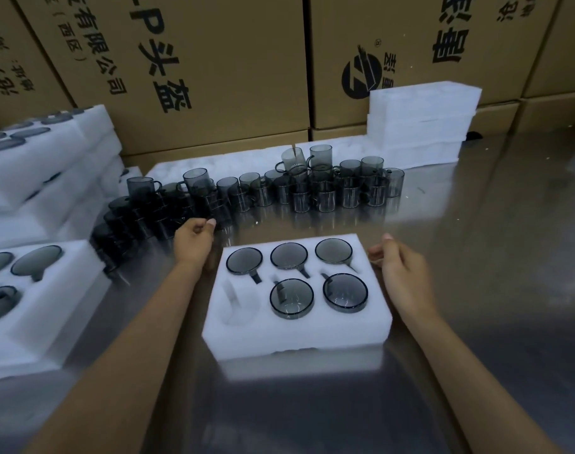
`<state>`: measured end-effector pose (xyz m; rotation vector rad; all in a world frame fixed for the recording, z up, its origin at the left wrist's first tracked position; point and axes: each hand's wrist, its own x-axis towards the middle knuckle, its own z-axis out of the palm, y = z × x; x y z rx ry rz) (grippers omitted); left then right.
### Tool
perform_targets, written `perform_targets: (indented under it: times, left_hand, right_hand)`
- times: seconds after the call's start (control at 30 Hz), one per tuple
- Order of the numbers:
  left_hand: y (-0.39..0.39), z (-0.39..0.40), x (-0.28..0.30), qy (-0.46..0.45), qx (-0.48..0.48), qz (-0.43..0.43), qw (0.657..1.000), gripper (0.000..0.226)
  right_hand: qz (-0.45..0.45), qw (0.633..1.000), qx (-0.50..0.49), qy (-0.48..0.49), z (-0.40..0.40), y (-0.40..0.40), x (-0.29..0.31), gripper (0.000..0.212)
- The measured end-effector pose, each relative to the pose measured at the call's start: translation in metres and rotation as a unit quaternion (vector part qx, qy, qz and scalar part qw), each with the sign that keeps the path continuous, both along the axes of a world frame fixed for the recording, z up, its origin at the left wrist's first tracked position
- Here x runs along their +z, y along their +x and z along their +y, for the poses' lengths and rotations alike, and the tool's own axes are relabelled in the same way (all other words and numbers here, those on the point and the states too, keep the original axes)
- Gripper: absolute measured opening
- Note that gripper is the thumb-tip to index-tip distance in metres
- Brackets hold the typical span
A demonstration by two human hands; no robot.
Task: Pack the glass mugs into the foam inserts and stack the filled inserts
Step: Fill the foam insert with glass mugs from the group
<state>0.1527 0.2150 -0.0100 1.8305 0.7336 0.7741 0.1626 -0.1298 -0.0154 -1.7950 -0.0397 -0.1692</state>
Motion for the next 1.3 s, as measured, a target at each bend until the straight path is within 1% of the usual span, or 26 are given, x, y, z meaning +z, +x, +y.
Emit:
perform_targets:
  times: [0.07,0.13,0.23,0.33,0.4,0.43,0.5,0.57,0.63,0.7,0.77,0.83,0.9,0.97,1.03,1.17,1.3]
  left_hand:
    - [-0.016,-0.005,0.001,-0.039,-0.04,-0.024,0.998,0.011]
    - [-0.036,-0.009,0.002,-0.098,-0.078,-0.06,0.99,0.012]
    - [-0.066,-0.016,0.004,-0.211,-0.117,-0.129,0.962,0.019]
    - [-0.092,-0.023,0.009,-0.31,-0.137,-0.181,0.923,0.021]
    - [-0.103,-0.026,0.021,-0.332,-0.15,-0.195,0.911,0.021]
    - [-0.109,-0.027,0.03,-0.327,-0.17,-0.202,0.907,0.022]
    - [-0.12,-0.03,0.051,-0.291,-0.246,-0.205,0.902,0.026]
    - [-0.132,-0.037,0.068,-0.223,-0.336,-0.175,0.898,0.028]
    - [-0.142,-0.048,0.076,-0.135,-0.391,-0.124,0.902,0.022]
    - [-0.145,-0.063,0.077,-0.043,-0.402,-0.068,0.912,0.021]
    - [-0.143,-0.074,0.077,0.007,-0.393,-0.046,0.918,0.022]
    - [-0.143,-0.081,0.079,0.01,-0.386,-0.058,0.92,0.018]
    - [-0.144,-0.083,0.08,0.011,-0.391,-0.065,0.918,0.017]
    - [-0.144,-0.086,0.08,0.021,-0.398,-0.07,0.914,0.018]
    - [-0.144,-0.088,0.081,0.031,-0.401,-0.081,0.912,0.02]
    - [-0.146,-0.092,0.081,0.02,-0.431,-0.079,0.899,0.024]
    - [-0.145,-0.093,0.08,-0.02,-0.451,-0.068,0.89,0.029]
  right_hand:
    - [-0.002,1.0,-0.001,0.002,-0.001,0.001,0.001,0.041]
    - [-0.001,1.0,0.002,0.021,-0.002,-0.002,0.005,0.039]
    - [-0.008,0.999,0.002,0.033,-0.006,-0.01,0.011,0.034]
    - [-0.063,0.998,0.002,0.017,-0.006,-0.026,0.024,0.031]
    - [-0.114,0.993,0.012,-0.003,-0.002,-0.038,0.035,0.028]
    - [-0.14,0.99,0.019,-0.025,0.002,-0.044,0.04,0.025]
    - [-0.189,0.979,0.042,-0.071,0.011,-0.058,0.048,0.019]
    - [-0.214,0.97,0.082,-0.081,0.023,-0.073,0.052,0.016]
    - [-0.223,0.964,0.128,-0.074,0.035,-0.089,0.055,0.015]
    - [-0.233,0.955,0.157,-0.097,0.046,-0.103,0.053,0.029]
    - [-0.229,0.95,0.178,-0.119,0.054,-0.111,0.05,0.045]
    - [-0.21,0.954,0.188,-0.104,0.057,-0.112,0.046,0.059]
    - [-0.2,0.956,0.189,-0.101,0.055,-0.109,0.044,0.067]
    - [-0.212,0.95,0.19,-0.128,0.054,-0.109,0.044,0.071]
    - [-0.244,0.934,0.192,-0.177,0.055,-0.112,0.044,0.074]
    - [-0.316,0.889,0.176,-0.281,0.06,-0.12,0.039,0.072]
    - [-0.34,0.885,0.149,-0.281,0.061,-0.121,0.036,0.064]
